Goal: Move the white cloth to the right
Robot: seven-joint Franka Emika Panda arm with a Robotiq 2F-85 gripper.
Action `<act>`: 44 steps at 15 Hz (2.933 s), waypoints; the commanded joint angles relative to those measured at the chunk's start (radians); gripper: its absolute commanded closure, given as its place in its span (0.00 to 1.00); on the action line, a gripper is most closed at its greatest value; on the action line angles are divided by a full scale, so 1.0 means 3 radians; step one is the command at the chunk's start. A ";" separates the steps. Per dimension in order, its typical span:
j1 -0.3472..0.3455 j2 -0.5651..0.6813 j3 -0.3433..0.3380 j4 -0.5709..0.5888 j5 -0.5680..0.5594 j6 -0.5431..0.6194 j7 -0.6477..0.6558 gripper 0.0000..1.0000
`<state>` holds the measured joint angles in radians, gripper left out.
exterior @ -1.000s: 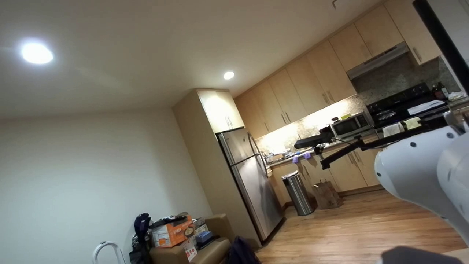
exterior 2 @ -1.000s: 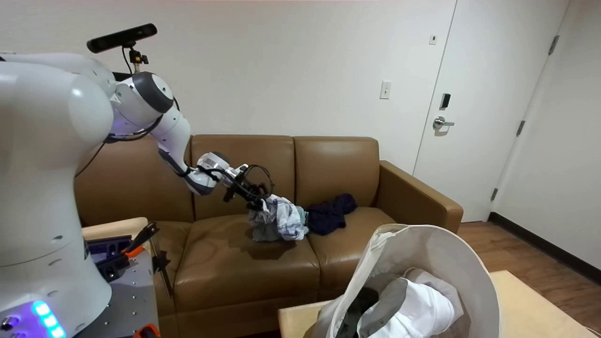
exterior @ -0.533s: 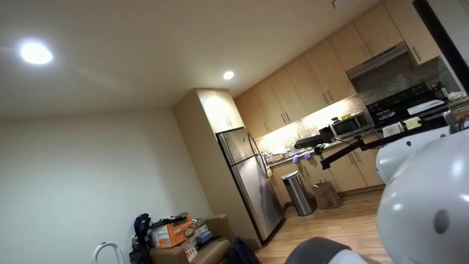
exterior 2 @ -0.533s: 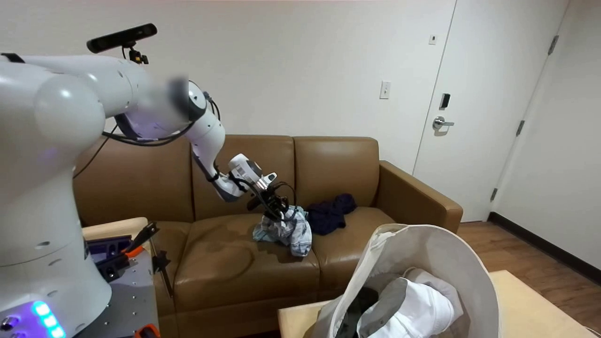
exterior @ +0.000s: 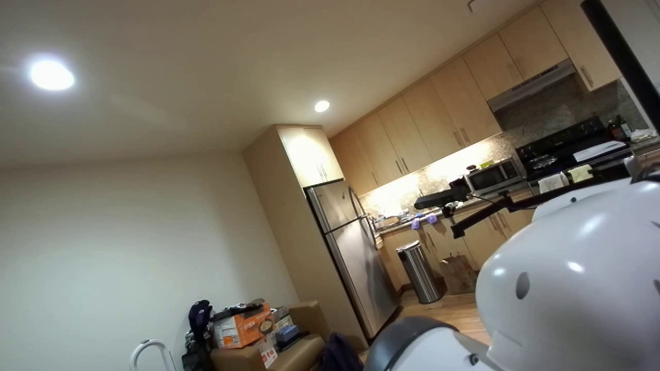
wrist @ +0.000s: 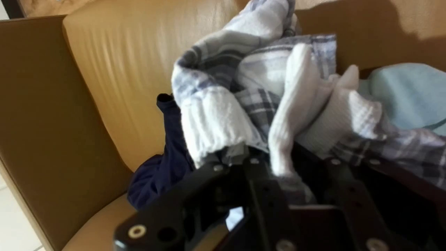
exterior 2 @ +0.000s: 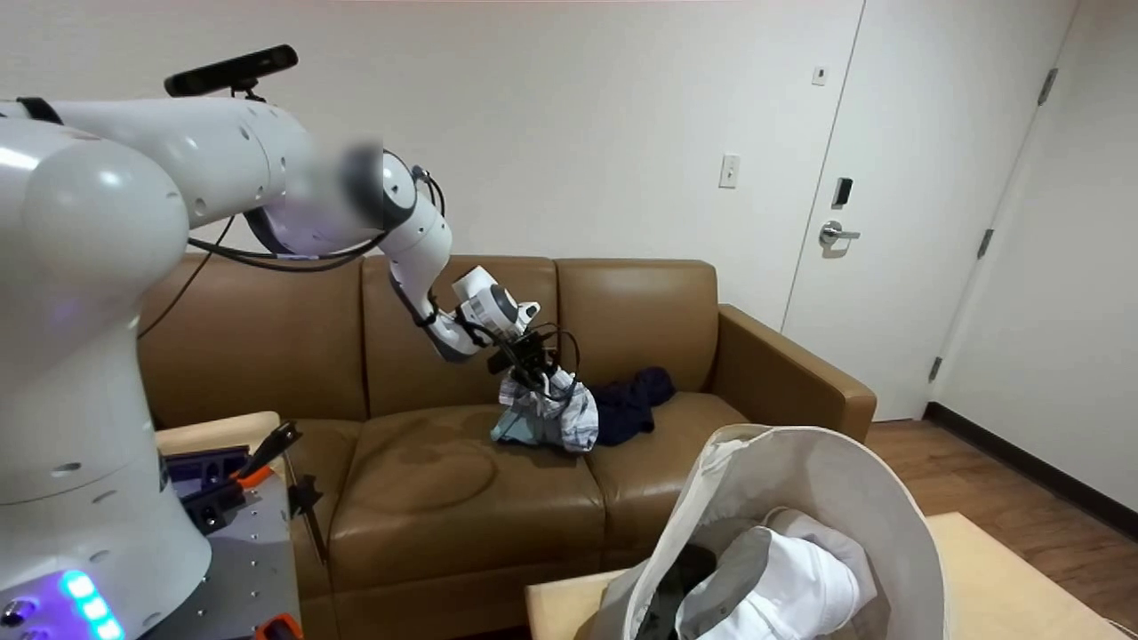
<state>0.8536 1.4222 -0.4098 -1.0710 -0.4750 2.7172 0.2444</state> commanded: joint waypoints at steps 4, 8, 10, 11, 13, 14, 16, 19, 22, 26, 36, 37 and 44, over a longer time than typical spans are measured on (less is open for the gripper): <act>-0.0417 0.0250 0.0229 0.0688 0.0076 -0.0022 -0.0299 0.89; -0.0687 0.0174 0.0434 0.0748 -0.0062 0.0234 -0.0531 0.89; -0.0803 0.0168 0.0629 0.0749 -0.0027 0.0323 -0.0774 0.89; -0.0824 0.0166 0.0671 0.0733 -0.0033 0.0353 -0.0846 0.89; -0.0761 0.0167 0.0561 0.0699 -0.0023 0.0245 -0.0653 0.81; -0.0758 0.0169 0.0558 0.0694 -0.0024 0.0243 -0.0651 0.81; -0.0753 0.0171 0.0558 0.0692 -0.0024 0.0243 -0.0651 0.81; -0.0743 0.0174 0.0553 0.0687 -0.0017 0.0133 -0.0667 0.56; -0.0807 0.0070 0.0769 0.0554 0.0070 0.0043 -0.0811 0.38; -0.0771 0.0114 0.0736 0.0630 0.0031 -0.0079 -0.0640 0.12; -0.0650 -0.0899 0.0313 -0.0039 -0.0157 -0.0228 -0.0605 0.00; -0.0636 -0.0999 0.0317 -0.0152 -0.0160 -0.0164 -0.0630 0.00; -0.0120 -0.1635 -0.0286 -0.1264 -0.0378 -0.0145 0.0384 0.00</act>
<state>0.7157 1.0439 -0.3658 -1.2527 -0.5368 2.6584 0.1631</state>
